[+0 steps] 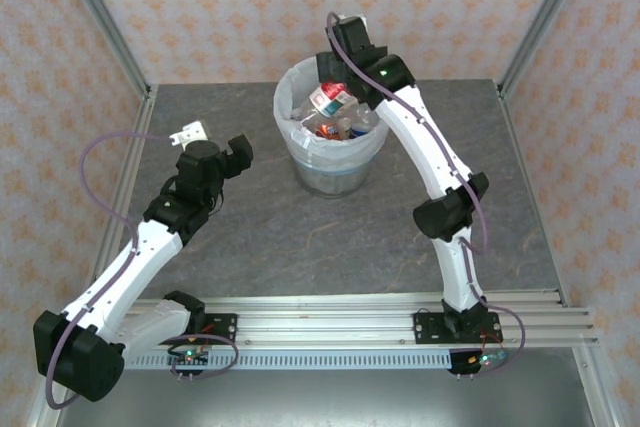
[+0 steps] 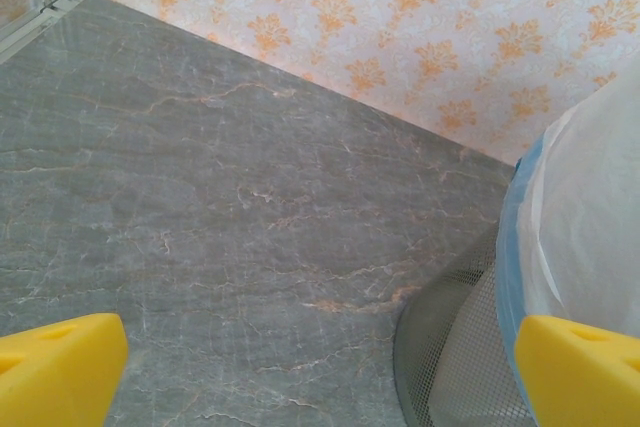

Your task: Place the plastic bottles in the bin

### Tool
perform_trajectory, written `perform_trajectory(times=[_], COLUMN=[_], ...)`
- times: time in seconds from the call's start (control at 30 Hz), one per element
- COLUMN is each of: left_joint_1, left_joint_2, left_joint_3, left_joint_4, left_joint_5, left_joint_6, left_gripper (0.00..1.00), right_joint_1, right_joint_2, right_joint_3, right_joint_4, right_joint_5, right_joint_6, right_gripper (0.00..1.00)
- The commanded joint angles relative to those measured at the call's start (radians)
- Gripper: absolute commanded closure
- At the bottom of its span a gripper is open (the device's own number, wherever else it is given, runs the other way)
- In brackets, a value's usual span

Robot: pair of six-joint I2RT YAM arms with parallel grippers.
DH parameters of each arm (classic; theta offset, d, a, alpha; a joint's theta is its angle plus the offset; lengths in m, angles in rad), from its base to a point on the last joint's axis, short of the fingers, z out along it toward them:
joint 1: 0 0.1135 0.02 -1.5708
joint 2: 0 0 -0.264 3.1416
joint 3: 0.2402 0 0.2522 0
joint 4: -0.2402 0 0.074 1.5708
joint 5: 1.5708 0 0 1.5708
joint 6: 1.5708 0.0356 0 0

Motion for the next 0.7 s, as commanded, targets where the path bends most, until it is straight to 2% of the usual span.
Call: perform_trajectory(times=[0.0,0.27,0.67], left_joint_1=[0.008,0.008,0.009], left_joint_2=[-0.014,-0.012,-0.040], left_joint_3=[0.007,-0.005,-0.026], left_joint_4=[-0.026,-0.019,-0.026], left_joint_5=[-0.023,-0.019,-0.068], left_joint_6=[-0.006,-0.016,-0.020], left_gripper=[0.00,0.00,0.00], right_joint_1=[-0.002,-0.001,-0.002], right_joint_2=[-0.023,-0.118,-0.086], right_joint_3=[0.052,0.020,-0.005], right_joint_4=[-0.146,-0.301,-0.486], right_joint_5=[0.058,0.079,0.069], right_joint_6=[-0.025,-0.020,-0.003], right_gripper=[0.05,0.09,0.12])
